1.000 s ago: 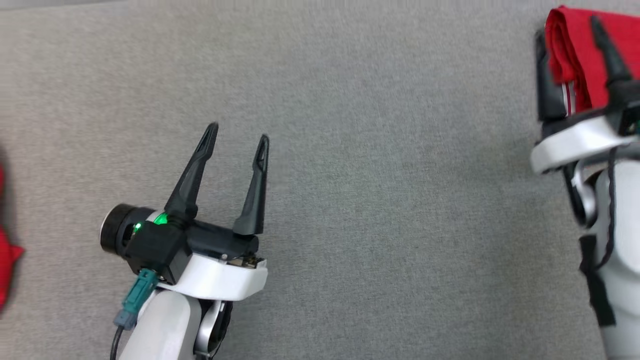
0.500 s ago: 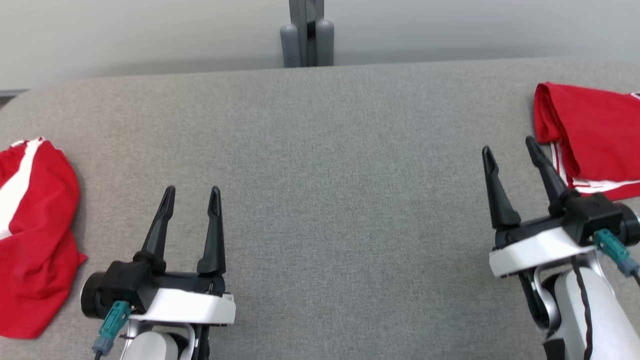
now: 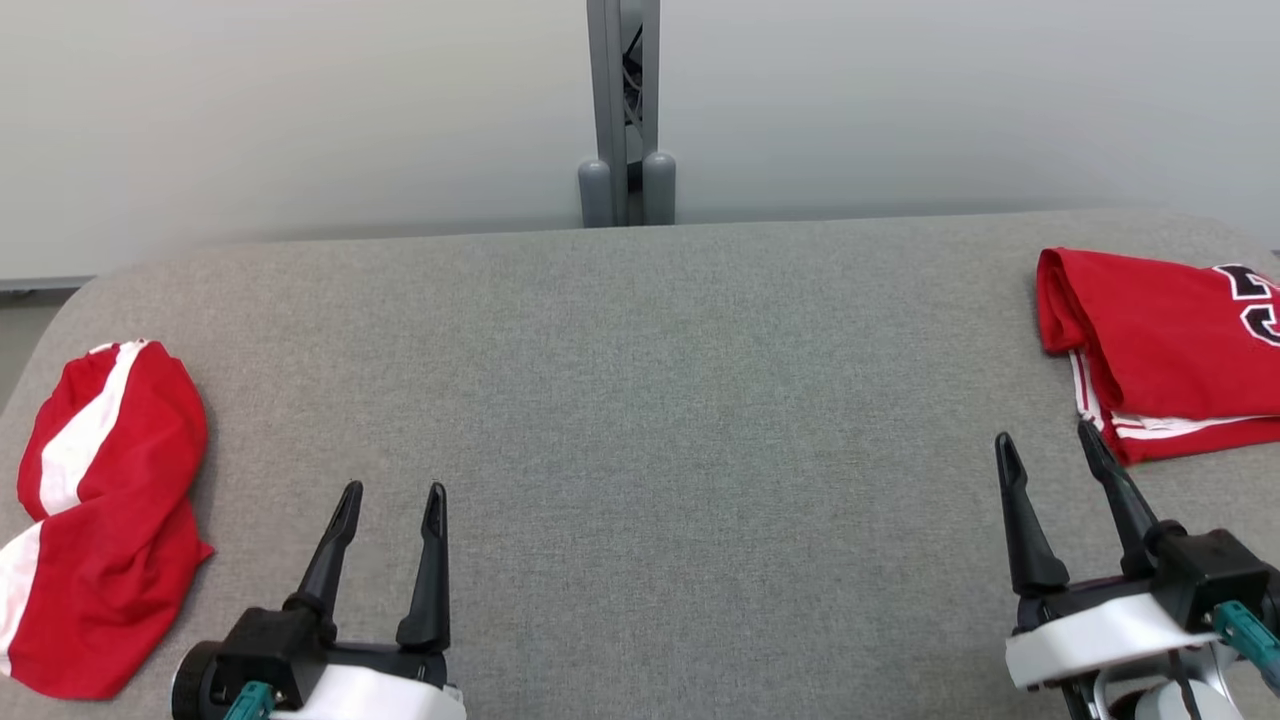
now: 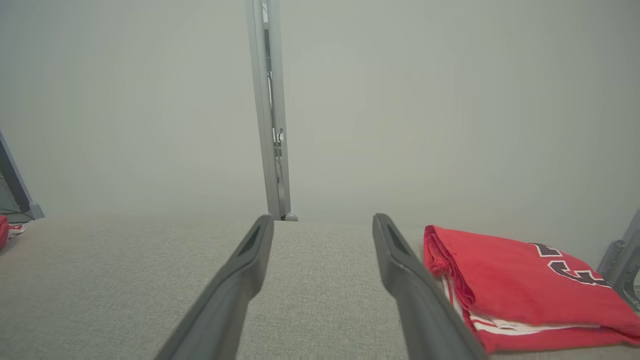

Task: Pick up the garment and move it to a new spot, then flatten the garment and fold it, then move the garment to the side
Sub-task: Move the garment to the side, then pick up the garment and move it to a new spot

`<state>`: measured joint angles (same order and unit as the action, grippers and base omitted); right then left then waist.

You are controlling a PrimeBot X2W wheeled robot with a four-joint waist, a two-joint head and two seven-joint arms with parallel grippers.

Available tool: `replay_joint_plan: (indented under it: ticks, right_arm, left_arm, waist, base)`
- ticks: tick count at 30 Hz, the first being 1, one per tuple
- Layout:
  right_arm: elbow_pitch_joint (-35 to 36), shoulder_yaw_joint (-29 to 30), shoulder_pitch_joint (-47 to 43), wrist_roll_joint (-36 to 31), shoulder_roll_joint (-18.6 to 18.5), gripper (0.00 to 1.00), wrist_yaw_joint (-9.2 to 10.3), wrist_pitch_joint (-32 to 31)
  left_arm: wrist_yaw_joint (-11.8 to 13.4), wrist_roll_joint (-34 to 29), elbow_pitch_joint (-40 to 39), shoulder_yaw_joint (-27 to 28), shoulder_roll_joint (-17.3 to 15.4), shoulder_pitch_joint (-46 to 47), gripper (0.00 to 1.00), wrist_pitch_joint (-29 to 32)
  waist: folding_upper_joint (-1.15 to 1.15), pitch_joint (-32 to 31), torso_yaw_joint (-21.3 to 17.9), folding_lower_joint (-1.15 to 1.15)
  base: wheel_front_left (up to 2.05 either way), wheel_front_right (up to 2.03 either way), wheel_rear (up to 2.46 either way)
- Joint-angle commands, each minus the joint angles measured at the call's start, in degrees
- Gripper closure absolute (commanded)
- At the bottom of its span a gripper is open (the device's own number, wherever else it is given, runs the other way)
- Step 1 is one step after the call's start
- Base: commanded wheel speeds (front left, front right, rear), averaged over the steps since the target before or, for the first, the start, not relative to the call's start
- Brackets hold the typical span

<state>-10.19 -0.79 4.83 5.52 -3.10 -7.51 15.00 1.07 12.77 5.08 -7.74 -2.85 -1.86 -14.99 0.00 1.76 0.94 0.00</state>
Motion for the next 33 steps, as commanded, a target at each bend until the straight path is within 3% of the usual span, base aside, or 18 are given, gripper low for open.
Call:
replay_joint_plan:
  ticks: [1, 24, 33]
  right_arm:
    - [0.38, 0.36, -1.09, -0.08, -0.04, 0.0, 0.04, 0.29]
    - [0.56, -0.39, -2.99, 0.96, 0.11, 0.0, 0.04, 0.29]
    - [1.07, -0.07, -4.07, 1.5, 0.1, 0.0, 0.03, 0.29]
  left_arm:
    - [-0.11, -0.12, -0.18, 0.28, -0.16, -0.54, 0.0, -0.23]
    - [0.85, -0.06, 0.48, -0.03, -0.16, -1.32, 0.0, -0.24]
    - [1.06, -0.78, 0.25, -0.27, -0.16, -1.16, 0.0, -0.24]
  waist:
    - [0.0, -0.6, -0.36, 0.0]
    - [0.0, -1.17, -0.06, 0.0]
    - [0.0, -1.44, 2.76, 0.0]
  base:
    - [0.0, 0.0, 0.0]
    - [0.0, 0.0, 0.0]
    - [0.0, 0.0, 0.0]
